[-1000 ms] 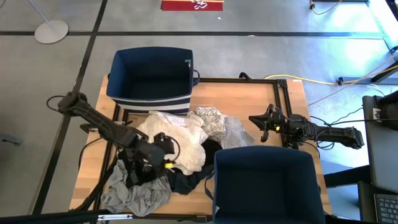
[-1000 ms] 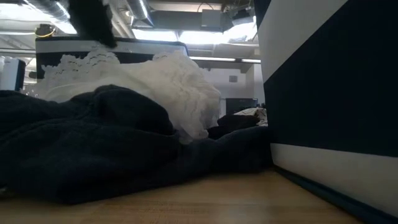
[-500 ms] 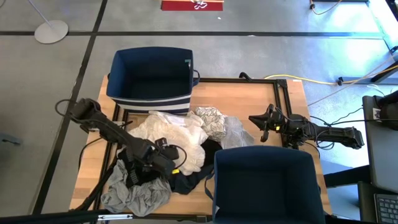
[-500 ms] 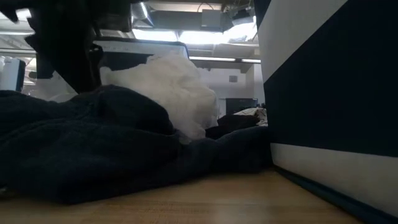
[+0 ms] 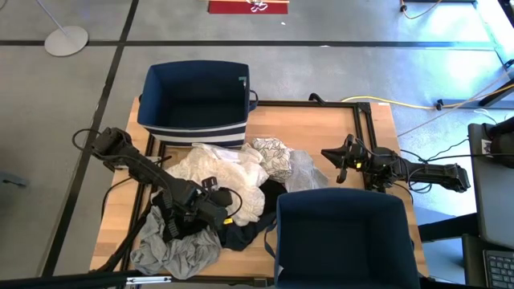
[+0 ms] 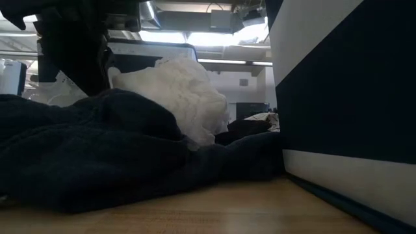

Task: Sort clothes
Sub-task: Put the white dress into the top blue laundry organizer

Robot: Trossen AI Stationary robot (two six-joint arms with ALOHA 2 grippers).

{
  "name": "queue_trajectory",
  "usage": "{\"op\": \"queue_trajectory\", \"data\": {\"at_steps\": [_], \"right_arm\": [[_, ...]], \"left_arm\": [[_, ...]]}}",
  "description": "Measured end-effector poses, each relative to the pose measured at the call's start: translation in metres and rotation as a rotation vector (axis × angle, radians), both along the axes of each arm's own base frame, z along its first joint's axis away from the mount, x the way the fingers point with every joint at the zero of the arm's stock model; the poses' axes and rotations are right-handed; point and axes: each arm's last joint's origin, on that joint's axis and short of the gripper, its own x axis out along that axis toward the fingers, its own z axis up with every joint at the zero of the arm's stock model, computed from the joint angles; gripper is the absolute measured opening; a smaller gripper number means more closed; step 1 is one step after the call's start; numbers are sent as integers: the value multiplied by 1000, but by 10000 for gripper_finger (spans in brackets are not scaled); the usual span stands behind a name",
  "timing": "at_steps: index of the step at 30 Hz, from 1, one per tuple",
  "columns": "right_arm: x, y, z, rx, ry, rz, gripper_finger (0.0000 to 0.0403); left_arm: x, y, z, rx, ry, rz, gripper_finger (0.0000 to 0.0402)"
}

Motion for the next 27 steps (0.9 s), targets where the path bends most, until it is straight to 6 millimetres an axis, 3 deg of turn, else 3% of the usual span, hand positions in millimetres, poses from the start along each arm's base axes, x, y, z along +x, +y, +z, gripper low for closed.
{"op": "queue_trajectory", "data": {"at_steps": [2,7,17,27], "right_arm": [[0,0,0,0,0,0,35],[0,0,0,0,0,0,35],[0,0,0,0,-1,0,35],[0,0,0,0,0,1,35]], "left_arm": [[1,1,0,-13,-1,20,9],[-3,2,16,-87,-19,4,12],[-29,15,102,-230,-298,-66,10],[-62,51,178,88,-782,57,7]]}}
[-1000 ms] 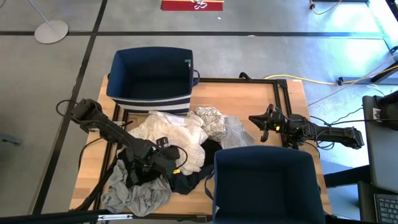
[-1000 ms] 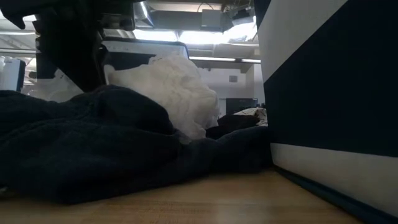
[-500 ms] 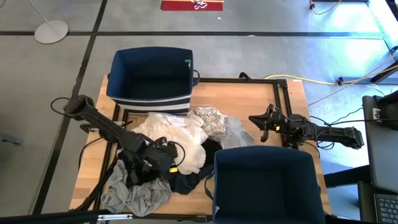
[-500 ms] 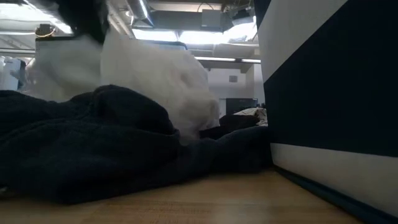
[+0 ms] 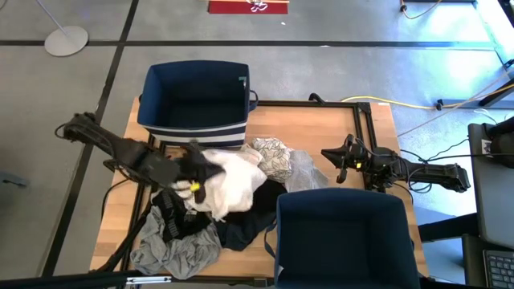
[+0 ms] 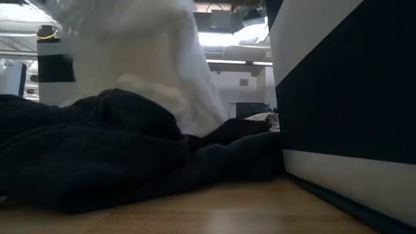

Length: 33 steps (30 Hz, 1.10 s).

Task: Sort clothes
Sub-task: Put the white dress into the top blue laundry organizer

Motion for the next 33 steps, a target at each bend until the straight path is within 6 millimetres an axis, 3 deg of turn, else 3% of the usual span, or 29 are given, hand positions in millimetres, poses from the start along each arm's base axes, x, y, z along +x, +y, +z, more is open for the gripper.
{"op": "queue_trajectory", "data": {"at_steps": [7,12,18,23,33], "right_arm": [[0,0,0,0,0,0,35],[0,0,0,0,1,0,35],[0,0,0,0,2,2,35],[0,0,0,0,3,2,35],[0,0,0,0,3,1,35]], "left_arm": [[-4,12,30,195,-163,99,3],[4,18,30,286,-145,128,6],[7,18,0,270,78,111,2],[-1,12,-30,119,278,102,6],[-3,-8,-86,-77,489,15,7]]}}
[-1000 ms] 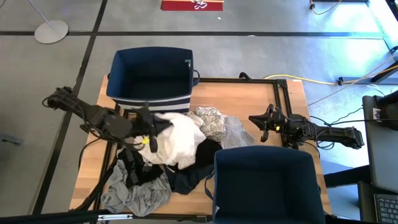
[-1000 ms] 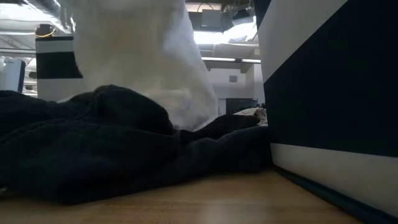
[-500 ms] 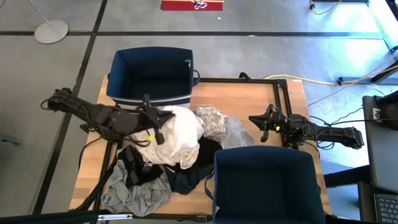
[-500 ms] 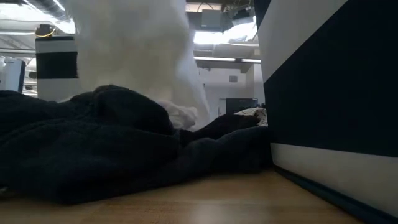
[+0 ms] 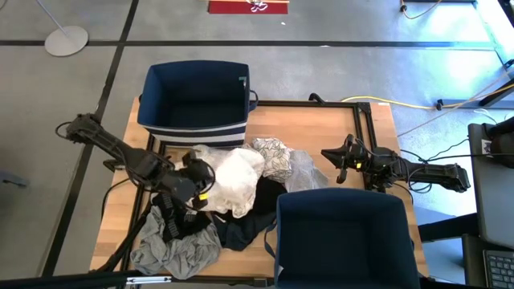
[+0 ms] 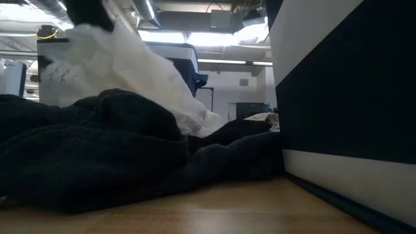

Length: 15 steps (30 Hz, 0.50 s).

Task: Sort clothes
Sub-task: Put the white dress into the top blue laundry organizer

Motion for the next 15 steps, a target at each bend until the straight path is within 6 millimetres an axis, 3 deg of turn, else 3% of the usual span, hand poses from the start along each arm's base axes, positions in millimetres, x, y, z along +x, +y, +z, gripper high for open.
{"op": "queue_trajectory", "data": {"at_steps": [8,15], "right_arm": [[0,0,0,0,-2,-1,35],[0,0,0,2,-2,-2,35]], "left_arm": [[0,-2,-48,-5,96,59,6],[1,-2,-70,-12,112,72,40]]}}
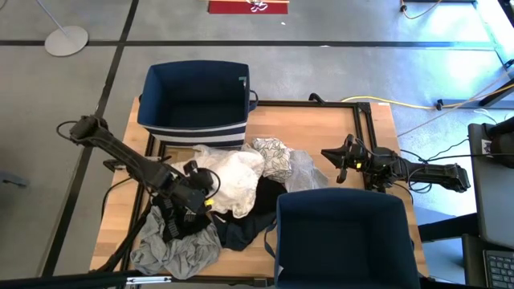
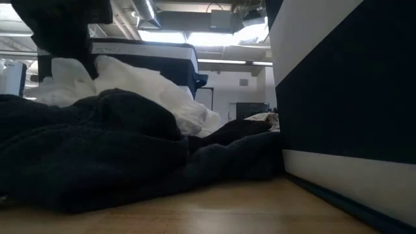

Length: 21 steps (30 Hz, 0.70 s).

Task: Sort clothes
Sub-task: Put the white dress into the top blue laundry organizer

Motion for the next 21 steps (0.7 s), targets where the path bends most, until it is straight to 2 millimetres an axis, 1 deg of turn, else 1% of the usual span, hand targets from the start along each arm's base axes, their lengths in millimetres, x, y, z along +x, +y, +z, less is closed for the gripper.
{"op": "queue_trajectory", "data": {"at_steps": [5,7,11,14,17,21], "right_arm": [[0,0,0,0,-1,0,35],[0,0,0,0,0,0,35],[0,0,0,0,-1,0,35],[0,0,0,1,-1,0,35],[0,0,0,1,-2,0,35],[0,0,0,2,-2,0,35]], "left_arm": [[1,1,-3,-25,0,36,102],[2,3,-3,-65,8,55,132],[5,9,-5,-178,59,58,188],[7,12,-4,-288,105,36,220],[9,15,6,-397,119,12,238],[7,16,31,-492,53,-33,246]]}}
